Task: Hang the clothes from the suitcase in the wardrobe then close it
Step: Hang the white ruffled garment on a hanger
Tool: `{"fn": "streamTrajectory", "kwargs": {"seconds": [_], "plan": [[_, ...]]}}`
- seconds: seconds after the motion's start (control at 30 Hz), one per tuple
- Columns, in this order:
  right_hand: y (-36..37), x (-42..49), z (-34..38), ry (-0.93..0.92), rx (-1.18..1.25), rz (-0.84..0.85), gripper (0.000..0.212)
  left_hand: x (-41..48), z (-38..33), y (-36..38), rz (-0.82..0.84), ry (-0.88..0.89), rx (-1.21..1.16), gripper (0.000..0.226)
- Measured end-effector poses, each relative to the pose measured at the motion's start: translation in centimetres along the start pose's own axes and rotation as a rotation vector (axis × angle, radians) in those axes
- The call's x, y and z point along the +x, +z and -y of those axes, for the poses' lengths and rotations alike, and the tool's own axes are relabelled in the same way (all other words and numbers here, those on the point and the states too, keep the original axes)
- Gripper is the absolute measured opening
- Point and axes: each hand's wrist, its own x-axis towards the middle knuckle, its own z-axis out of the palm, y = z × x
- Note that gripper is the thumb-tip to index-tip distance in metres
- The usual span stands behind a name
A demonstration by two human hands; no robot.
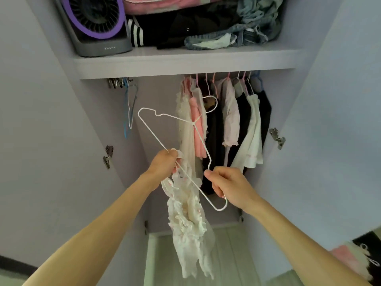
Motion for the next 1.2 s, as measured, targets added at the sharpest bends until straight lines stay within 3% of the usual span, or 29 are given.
{"fn": "streamTrajectory", "kwargs": {"seconds": [0.17,0.27,0.37,0.47,0.6,0.73,0.83,0.97,1.2], "plan": [[-1.4,0.5,0.9,0.18,0.253,0.035,0.017,-0.3,0.2,1.2,0.034,0.061,0.044,0.035],[-1.9,1.0,1.8,0.223,0.4,0.045,0.023,-1.1,-0.4,2.0,0.108,0.162,0.175,0.034],[-2.6,1.7,2.8,0.226,0.671,-0.102,0.025,-1.9,-0.7,3.0,0.183,0.241,0.358,0.033],[-3.9,2.2,3.4,0.3,0.945,-0.172,0.03,-2.4,-1.0,3.5,0.29,0.212,0.278,0.032],[-5.7,2.0,2.9,0.279,0.96,-0.402,0.023,-2.9,-1.5,3.4,0.446,0.082,-0.024,0.045],[-7.8,1.6,3.1,0.108,1.03,-0.729,0.025,-2.9,-1.4,2.9,0.46,0.048,-0.108,0.015],[-8.2,1.8,3.5,0.008,1.013,-0.867,0.023,-3.6,-2.2,3.0,0.511,0.092,-0.088,0.012],[-7.0,2.5,4.5,-0.053,1.015,-0.912,0.022,-5.0,-3.4,3.1,0.615,0.171,-0.054,0.011],[-3.8,4.8,4.1,0.235,0.989,-0.741,0.017,-5.8,-3.8,2.7,0.597,0.272,0.022,0.015]]}}
